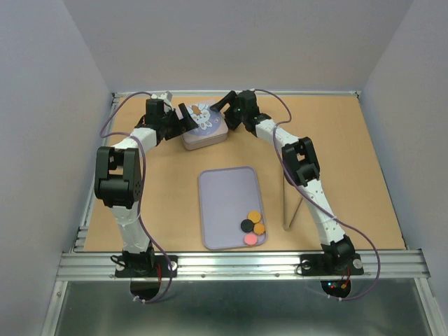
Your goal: Pack the cookies
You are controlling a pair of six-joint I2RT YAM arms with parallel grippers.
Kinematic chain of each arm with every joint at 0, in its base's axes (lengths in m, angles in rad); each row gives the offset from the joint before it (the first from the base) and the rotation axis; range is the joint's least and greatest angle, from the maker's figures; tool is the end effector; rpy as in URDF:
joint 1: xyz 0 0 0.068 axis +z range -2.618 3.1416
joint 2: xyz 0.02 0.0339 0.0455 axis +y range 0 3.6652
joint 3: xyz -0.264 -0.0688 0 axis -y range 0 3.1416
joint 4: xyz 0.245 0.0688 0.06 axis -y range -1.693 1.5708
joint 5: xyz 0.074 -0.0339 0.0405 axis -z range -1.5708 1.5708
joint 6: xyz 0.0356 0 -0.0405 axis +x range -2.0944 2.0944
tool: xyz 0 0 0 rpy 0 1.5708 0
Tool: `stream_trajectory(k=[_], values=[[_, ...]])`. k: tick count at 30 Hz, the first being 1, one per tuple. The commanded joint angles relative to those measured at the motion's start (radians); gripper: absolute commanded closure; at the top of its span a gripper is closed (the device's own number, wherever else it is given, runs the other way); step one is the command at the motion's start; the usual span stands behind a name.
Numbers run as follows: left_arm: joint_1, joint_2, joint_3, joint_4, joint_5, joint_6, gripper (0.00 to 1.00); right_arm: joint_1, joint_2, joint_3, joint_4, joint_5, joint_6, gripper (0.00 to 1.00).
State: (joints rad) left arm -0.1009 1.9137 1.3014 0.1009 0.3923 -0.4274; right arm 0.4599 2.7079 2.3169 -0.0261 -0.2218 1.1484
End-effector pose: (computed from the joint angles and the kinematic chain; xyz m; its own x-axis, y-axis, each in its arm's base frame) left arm 0.4334 -0.0576 0.2181 -0.6192 -0.3223 -0.7161 0.1847 0.8265 -0.5317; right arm 0.5417 0.2770 0.1425 -0.7081 0.6422 -0.2935 0.0797 0.4858 0.8704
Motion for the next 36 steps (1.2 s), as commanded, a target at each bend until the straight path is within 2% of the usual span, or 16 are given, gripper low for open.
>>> stream_trajectory(k=[1, 6, 11, 23, 29, 36], values=[[-0.011, -0.082, 0.049, 0.030, 0.060, 0.001, 0.01, 0.026, 0.053, 0.052, -0.034, 0.009, 0.013, 0.07], [-0.008, -0.116, 0.016, -0.036, -0.033, 0.030, 0.01, 0.016, 0.036, 0.046, -0.032, 0.047, -0.003, 0.04], [0.001, -0.075, 0.036, -0.095, -0.073, 0.038, 0.01, -0.009, 0.026, 0.030, -0.026, 0.042, 0.001, 0.03], [0.040, -0.108, 0.044, -0.124, -0.200, 0.049, 0.01, -0.079, -0.062, -0.073, 0.002, 0.033, -0.032, 0.01], [0.040, -0.128, 0.111, -0.106, -0.202, 0.072, 0.01, -0.122, -0.101, -0.082, 0.014, 0.013, -0.039, 0.01], [0.041, -0.038, 0.274, -0.136, -0.250, 0.088, 0.01, -0.176, -0.278, -0.284, 0.017, 0.012, -0.107, 0.01]])
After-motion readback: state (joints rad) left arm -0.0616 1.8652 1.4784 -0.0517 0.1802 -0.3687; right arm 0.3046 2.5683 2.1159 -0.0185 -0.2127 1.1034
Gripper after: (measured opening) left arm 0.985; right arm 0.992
